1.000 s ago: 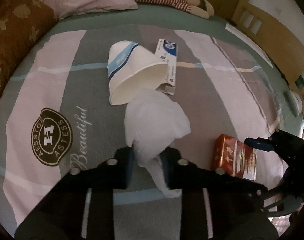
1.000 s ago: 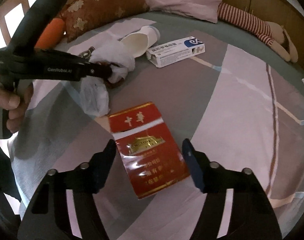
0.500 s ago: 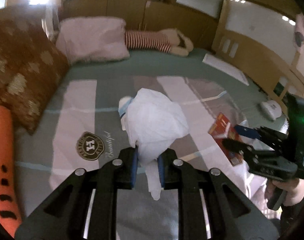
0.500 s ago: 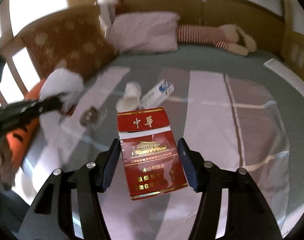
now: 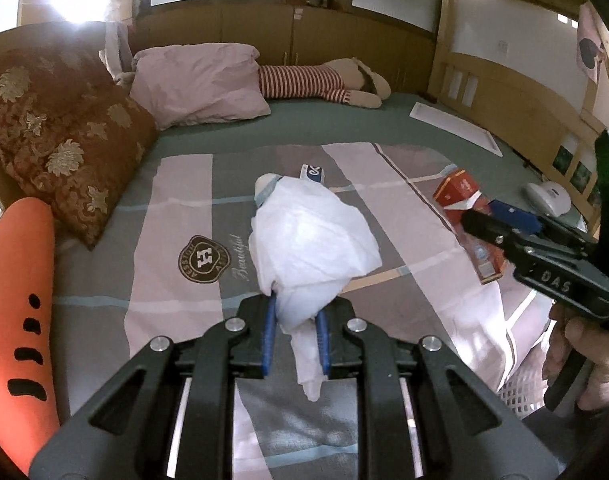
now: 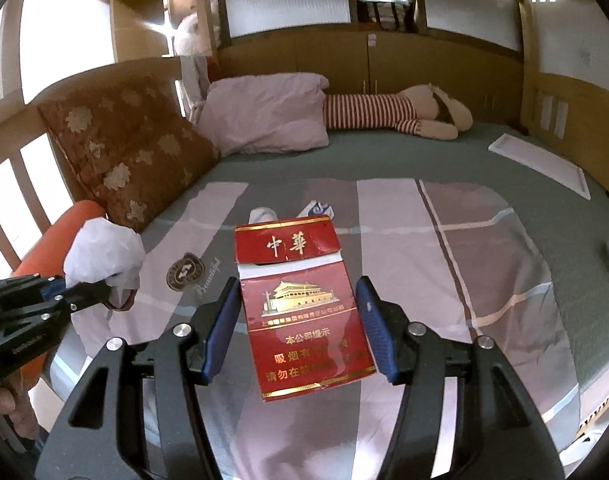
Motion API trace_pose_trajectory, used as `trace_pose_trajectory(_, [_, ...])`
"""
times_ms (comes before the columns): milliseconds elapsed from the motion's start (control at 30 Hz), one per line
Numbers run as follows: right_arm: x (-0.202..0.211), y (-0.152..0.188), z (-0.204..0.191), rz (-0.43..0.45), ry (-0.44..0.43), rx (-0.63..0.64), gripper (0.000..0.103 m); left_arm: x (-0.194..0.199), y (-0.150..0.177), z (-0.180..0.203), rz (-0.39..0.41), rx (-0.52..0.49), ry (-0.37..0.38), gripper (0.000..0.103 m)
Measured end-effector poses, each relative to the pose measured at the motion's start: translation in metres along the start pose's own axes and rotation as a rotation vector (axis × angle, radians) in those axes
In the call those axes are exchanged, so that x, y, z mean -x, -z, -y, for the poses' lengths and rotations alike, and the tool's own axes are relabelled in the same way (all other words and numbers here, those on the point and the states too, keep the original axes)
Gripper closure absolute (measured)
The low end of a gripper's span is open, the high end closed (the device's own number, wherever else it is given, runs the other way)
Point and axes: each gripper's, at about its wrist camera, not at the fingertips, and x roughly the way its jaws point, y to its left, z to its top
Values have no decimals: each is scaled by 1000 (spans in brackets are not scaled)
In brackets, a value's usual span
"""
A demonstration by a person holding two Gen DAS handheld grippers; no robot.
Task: Collect trash
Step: 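Lift the white tissue and red cigarette box up off the bed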
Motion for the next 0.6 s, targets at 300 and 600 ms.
trace_pose_trajectory(300, [1, 2, 2, -1, -1, -8, 44, -4, -1, 1, -6, -9, 6, 86])
trace_pose_trajectory(600, [2, 2, 1, -4, -9, -13, 44, -10, 0, 0, -20, -13, 3, 86])
